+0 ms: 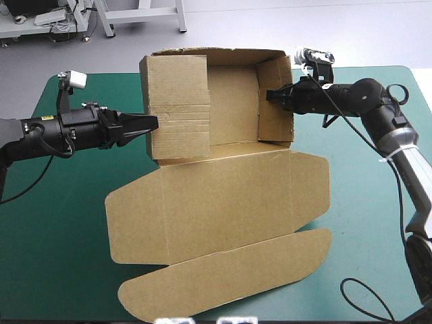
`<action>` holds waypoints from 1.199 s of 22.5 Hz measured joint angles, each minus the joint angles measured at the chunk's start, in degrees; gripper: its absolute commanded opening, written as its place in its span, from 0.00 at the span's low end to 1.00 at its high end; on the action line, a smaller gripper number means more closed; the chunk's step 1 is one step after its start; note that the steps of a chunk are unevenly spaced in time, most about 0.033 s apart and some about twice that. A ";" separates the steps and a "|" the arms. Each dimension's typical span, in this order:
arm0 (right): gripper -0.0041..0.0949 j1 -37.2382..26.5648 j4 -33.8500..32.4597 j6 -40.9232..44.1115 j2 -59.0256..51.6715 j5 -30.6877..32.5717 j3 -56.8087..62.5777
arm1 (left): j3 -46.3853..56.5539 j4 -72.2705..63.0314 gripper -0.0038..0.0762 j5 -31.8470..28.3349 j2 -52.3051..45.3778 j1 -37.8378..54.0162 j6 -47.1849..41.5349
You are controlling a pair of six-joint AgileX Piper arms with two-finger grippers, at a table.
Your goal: Fold the box
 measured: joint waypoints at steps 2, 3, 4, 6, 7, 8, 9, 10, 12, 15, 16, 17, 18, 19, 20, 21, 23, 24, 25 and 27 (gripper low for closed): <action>0.03 0.00 -0.12 0.13 -0.02 0.00 0.00 | 0.00 0.46 0.74 0.04 0.00 0.00 0.00; 0.03 0.00 -0.17 0.13 -0.02 0.00 0.00 | 0.00 1.14 0.74 0.04 0.00 0.00 0.00; 0.03 0.00 -0.17 0.13 -0.02 0.00 0.00 | 0.00 2.14 0.74 0.10 0.00 0.00 0.00; 0.03 0.32 -0.67 0.19 -0.02 -0.06 0.00 | 0.00 4.79 0.74 0.16 0.00 0.00 0.00; 0.03 1.02 -1.62 0.63 -0.02 -0.44 0.00 | 0.00 7.00 0.74 -0.17 0.00 0.00 -0.88; 0.03 1.61 -2.04 0.68 -0.02 -0.86 0.00 | 0.00 7.94 0.74 -0.67 0.00 0.00 -1.68; 0.03 2.83 -2.40 0.78 0.10 -1.66 0.00 | 0.00 9.32 0.74 -1.53 0.00 0.00 -2.86; 0.03 3.50 -2.57 0.78 0.25 -1.96 0.00 | 0.00 9.75 0.74 -1.84 0.00 0.00 -3.50; 0.03 5.24 -3.55 1.36 1.04 -2.80 0.00 | 0.00 10.77 0.73 -2.60 0.00 0.00 -4.32; 0.03 8.06 -6.70 3.83 1.89 -4.69 0.00 | 0.00 15.09 0.68 -3.04 0.83 0.00 -7.04; 0.03 9.05 -7.58 4.21 1.96 -5.66 0.00 | 0.00 16.88 0.67 -3.08 1.32 0.00 -8.12; 0.03 9.38 -7.82 4.21 1.96 -6.10 0.00 | 0.00 17.79 0.63 -3.15 1.68 0.00 -8.61; 0.03 9.88 -8.25 4.21 1.96 -6.66 0.00 | 0.00 19.60 0.61 -3.25 2.39 0.00 -9.20; 0.03 10.11 -8.38 4.21 1.96 -6.86 0.00 | 0.00 20.14 0.53 -3.25 2.81 0.00 -9.37; 0.03 10.39 -8.79 4.21 1.96 -7.16 0.00 | 0.00 21.71 0.49 -3.52 3.57 -0.08 -9.51; 0.03 10.43 -8.92 4.21 1.96 -7.24 0.07 | 0.00 22.77 0.39 -3.76 4.04 -0.36 -9.57; 0.03 10.49 -9.42 4.21 1.96 -7.24 0.07 | 0.00 25.82 0.29 -4.79 5.60 -1.60 -9.57; 0.03 10.49 -9.80 4.16 1.96 -7.24 0.07 | 0.00 26.90 0.25 -5.35 6.18 -2.21 -9.57; 0.03 10.49 -10.10 4.16 1.96 -7.24 0.07 | 0.00 27.84 0.20 -5.78 6.78 -2.59 -9.57; 0.03 10.49 -10.62 4.10 1.99 -6.89 0.08 | 0.00 29.53 0.07 -7.03 8.02 -3.25 -9.70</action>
